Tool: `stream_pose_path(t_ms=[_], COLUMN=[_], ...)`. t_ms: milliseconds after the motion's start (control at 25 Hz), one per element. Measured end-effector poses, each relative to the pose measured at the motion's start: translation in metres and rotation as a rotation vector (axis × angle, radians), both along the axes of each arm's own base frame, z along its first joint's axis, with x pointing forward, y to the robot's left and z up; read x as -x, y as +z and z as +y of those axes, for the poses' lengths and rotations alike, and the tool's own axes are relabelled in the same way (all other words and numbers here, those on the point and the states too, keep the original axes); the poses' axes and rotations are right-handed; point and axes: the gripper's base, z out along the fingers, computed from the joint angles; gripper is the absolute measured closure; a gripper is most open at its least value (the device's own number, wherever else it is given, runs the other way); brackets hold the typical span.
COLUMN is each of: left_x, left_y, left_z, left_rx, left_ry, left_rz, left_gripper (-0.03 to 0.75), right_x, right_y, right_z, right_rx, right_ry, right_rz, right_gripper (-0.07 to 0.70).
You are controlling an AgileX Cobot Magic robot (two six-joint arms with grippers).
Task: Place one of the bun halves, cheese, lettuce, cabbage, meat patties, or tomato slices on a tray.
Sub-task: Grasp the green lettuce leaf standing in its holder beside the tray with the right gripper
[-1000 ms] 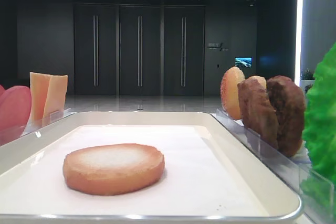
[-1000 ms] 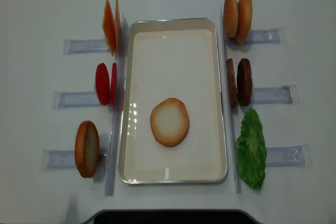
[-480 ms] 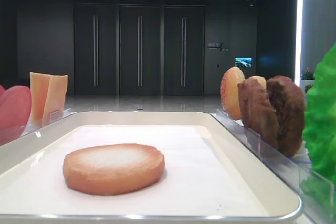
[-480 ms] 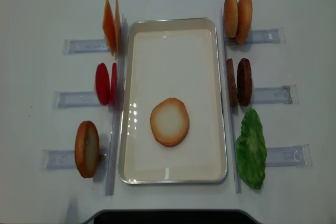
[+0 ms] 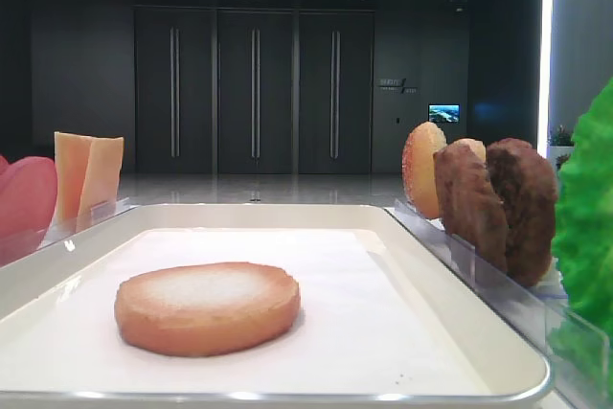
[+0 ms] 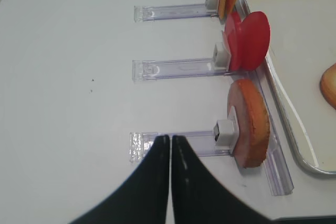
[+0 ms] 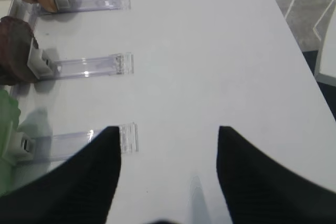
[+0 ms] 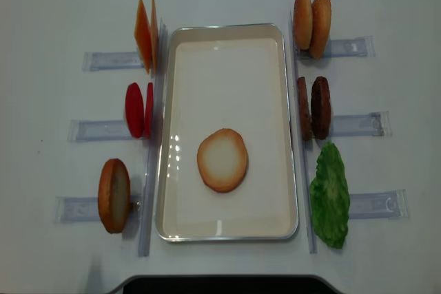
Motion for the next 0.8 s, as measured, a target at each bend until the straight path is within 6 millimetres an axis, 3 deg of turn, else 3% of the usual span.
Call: stream_pose_path(t_ms=[200, 440, 800], left_x=[0.000, 0.000, 0.000], left_y=[0.000, 0.000, 0.000], left_z=[0.000, 0.000, 0.000], left_rx=[0.000, 0.000, 0.000], left_ry=[0.000, 0.000, 0.000], left_rz=[0.000, 0.001, 0.001], left_gripper=[0.722, 0.722, 0.722], right_x=[-0.019, -0.060, -0.122], right_y=[0.026, 0.045, 0.023], right_z=[0.002, 0.015, 0.020], right_rx=[-0.014, -0.137, -0.172], right_ry=[0.005, 0.067, 0.055], right_rz=[0.091, 0.245, 0.548], right_gripper=[0.244, 0.244, 0.248])
